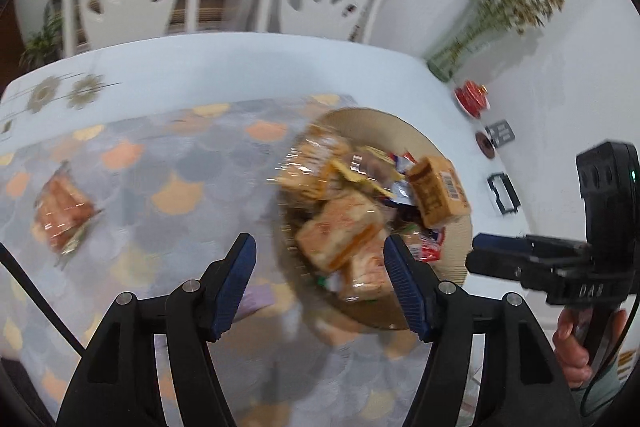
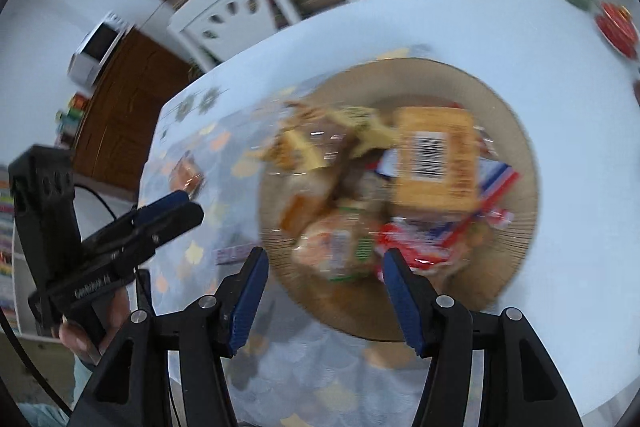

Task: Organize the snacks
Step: 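Open both grippers to drop the cake packet and peanut bag into the bowl, then grasp the lilac sachet with the right gripper while the left grasps the sausage packet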

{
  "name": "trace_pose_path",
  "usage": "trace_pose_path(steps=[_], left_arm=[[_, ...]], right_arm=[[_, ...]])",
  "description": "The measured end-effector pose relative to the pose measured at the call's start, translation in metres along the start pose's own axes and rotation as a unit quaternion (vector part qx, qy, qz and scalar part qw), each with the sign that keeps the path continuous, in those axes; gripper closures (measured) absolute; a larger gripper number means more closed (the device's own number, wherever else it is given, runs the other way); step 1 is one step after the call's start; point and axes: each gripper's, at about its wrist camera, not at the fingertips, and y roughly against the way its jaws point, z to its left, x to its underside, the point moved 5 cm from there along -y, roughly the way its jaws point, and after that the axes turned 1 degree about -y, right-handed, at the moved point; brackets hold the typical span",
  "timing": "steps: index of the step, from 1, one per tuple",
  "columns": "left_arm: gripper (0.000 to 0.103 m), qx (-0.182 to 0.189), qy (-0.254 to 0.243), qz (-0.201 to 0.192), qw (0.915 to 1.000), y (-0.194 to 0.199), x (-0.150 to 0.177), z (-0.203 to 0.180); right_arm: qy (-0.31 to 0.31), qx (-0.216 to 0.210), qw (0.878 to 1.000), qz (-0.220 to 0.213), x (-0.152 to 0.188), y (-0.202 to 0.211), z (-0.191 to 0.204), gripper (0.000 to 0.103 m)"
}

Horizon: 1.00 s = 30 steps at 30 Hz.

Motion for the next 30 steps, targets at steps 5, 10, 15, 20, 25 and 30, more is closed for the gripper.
trace_pose_path(steps=[5,10,15,20,25,30], left_arm=[[0.039,-0.032,0.031,-0.02,0.9988,0.031,0.001,0.049],[0.039,-0.056,0.048,-0.034,0.9967,0.059,0.003,0.094],[0.039,-0.072,0.064,-0.041,0.9945,0.077,0.006,0.131],[0.039,-0.082,0.07,-0.043,0.9933,0.09,0.006,0.164],[0.027,-0.096,0.052,-0.021,0.9938,0.081,0.004,0.195],[0.022,-0.068,0.09,0.033,0.9931,0.041,0.0,0.237]], right_arm=[[0.029,-0.009,0.999,0.011,0.004,-0.021,0.041,0.046],[0.043,-0.018,0.999,0.023,0.01,-0.041,0.073,0.046],[0.053,-0.022,0.998,0.039,0.015,-0.063,0.102,0.046],[0.055,-0.028,0.997,0.052,0.021,-0.083,0.128,0.046],[0.028,-0.022,0.995,0.09,0.043,-0.128,0.146,0.046],[-0.091,-0.008,0.986,0.139,0.069,-0.184,0.128,0.046]])
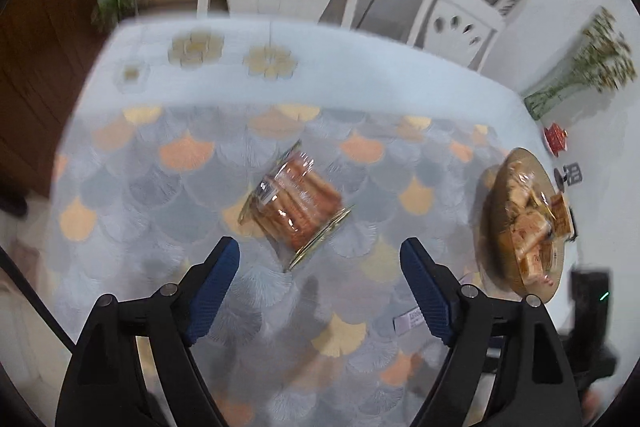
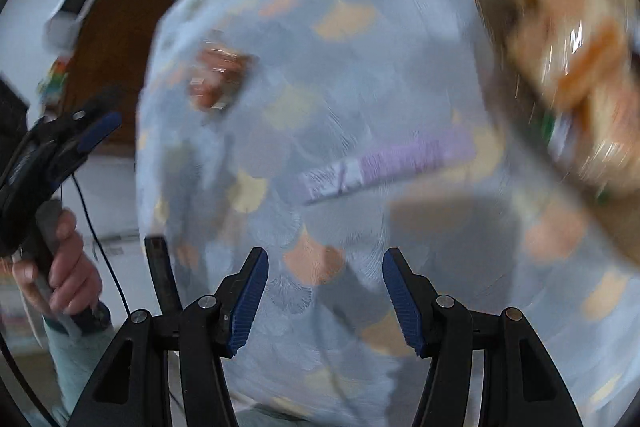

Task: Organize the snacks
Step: 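Grasp the lilac sachet with the right gripper while the left grasps the sausage packet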

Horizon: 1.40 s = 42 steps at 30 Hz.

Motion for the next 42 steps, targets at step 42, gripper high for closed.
trace_pose_path(steps=[42], left_arm=[[0.04,-0.068,-0.064,0.036,0.995,-0.087,0.023,-0.015]], right_arm=[[0.069,0.181,0.973,-0.123,0.01,-0.017,-0.021,0.083]])
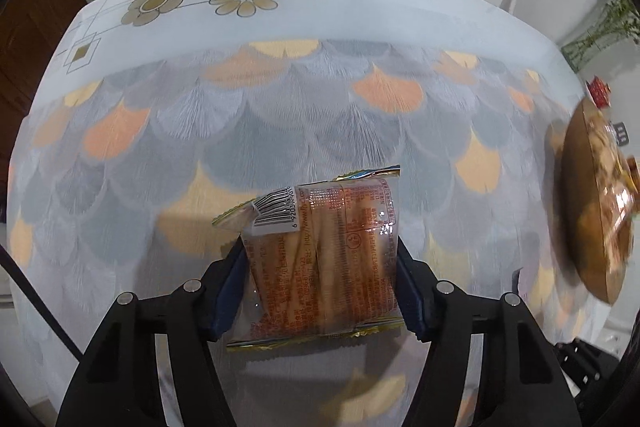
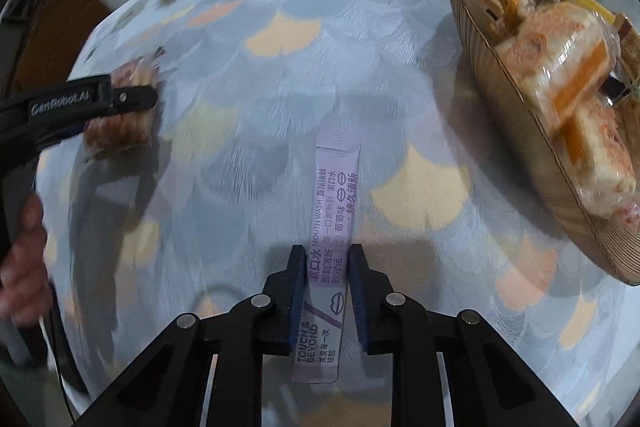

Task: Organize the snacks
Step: 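Grasp the lilac sachet with the right gripper while the left grasps the sausage packet, then lift the sachet and sausage packet and carry both over the bowl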

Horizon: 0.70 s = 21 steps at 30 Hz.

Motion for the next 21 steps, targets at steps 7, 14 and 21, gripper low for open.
trace_pose_path(steps=[7,14,21], left_arm=[[0.04,-0.014,-0.032,-0.011,0.9993,0.016,0.022,-0.021],[0.04,-0.006,-0.042,-0.019,0.9989,0.034,0.035,-0.042],[0.04,-0.009,-0.046,-0.029,0.9985,0.048,0.046,-0.062]], right_arm=[[0.046,-0.008,0.998,0.029,0.05,0.013,-0.028,0.083],[0.029,-0.029,0.998,0.049,0.06,0.012,-0.039,0.075],[0.107,0.013,0.994,0.024,0.067,0.01,-0.017,0.081]])
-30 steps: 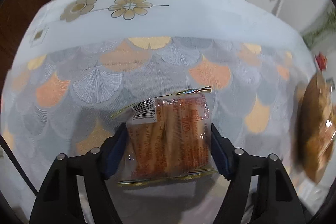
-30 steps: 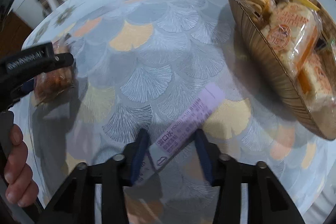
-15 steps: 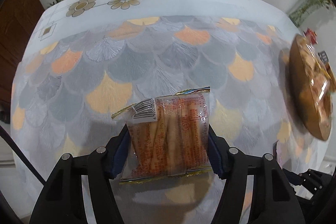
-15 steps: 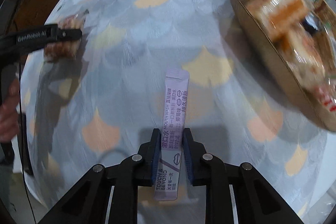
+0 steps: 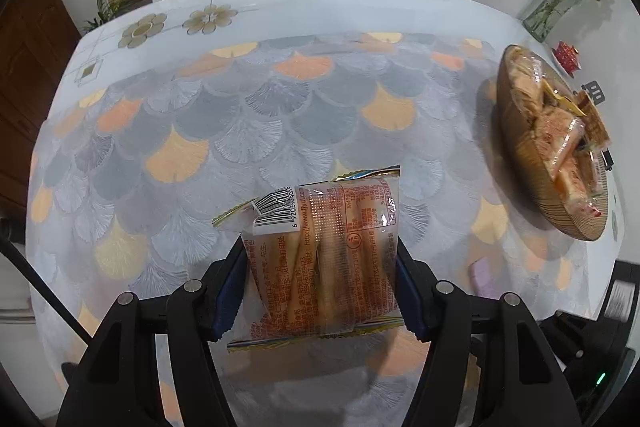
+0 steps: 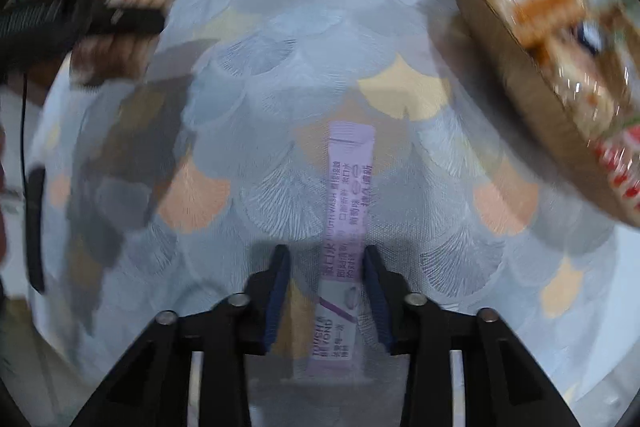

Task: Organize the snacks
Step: 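Lift the sachet and sausage packet and carry both over the bowl, then open both grippers to release the sachet and sausage packet into the bowl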

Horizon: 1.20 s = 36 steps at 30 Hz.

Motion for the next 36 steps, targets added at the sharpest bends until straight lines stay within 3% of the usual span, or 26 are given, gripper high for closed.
trace_pose_path(steps=[4,7,13,17,24,31,36], left_arm=[[0.04,-0.01,-0.006,-0.011,0.9999,0.013,-0.001,-0.011],[0.04,-0.014,-0.009,-0.019,0.9997,0.022,-0.006,-0.021],[0.04,-0.01,-0.02,-0.038,0.999,0.037,-0.019,-0.049],[0.04,-0.002,-0.04,-0.054,0.9978,0.047,-0.03,-0.079],[0.04,0.049,-0.055,-0.082,0.9939,0.061,-0.065,-0.14],[0.04,0.045,-0.111,-0.123,0.9852,0.075,-0.11,-0.204],[0.04,0.064,-0.119,-0.137,0.9814,0.086,-0.132,-0.234]], right_arm=[[0.042,-0.001,0.999,-0.012,0.01,0.01,0.008,0.084],[0.056,-0.026,0.998,-0.024,0.018,0.026,0.009,0.084],[0.046,-0.092,0.993,-0.054,0.024,0.073,-0.019,0.084],[0.017,-0.118,0.989,-0.085,0.006,0.106,-0.04,0.084],[-0.075,-0.121,0.978,-0.151,-0.026,0.166,-0.126,0.084],[-0.175,-0.094,0.963,-0.183,-0.052,0.2,-0.238,0.084],[-0.202,-0.086,0.956,-0.194,-0.063,0.213,-0.282,0.084]])
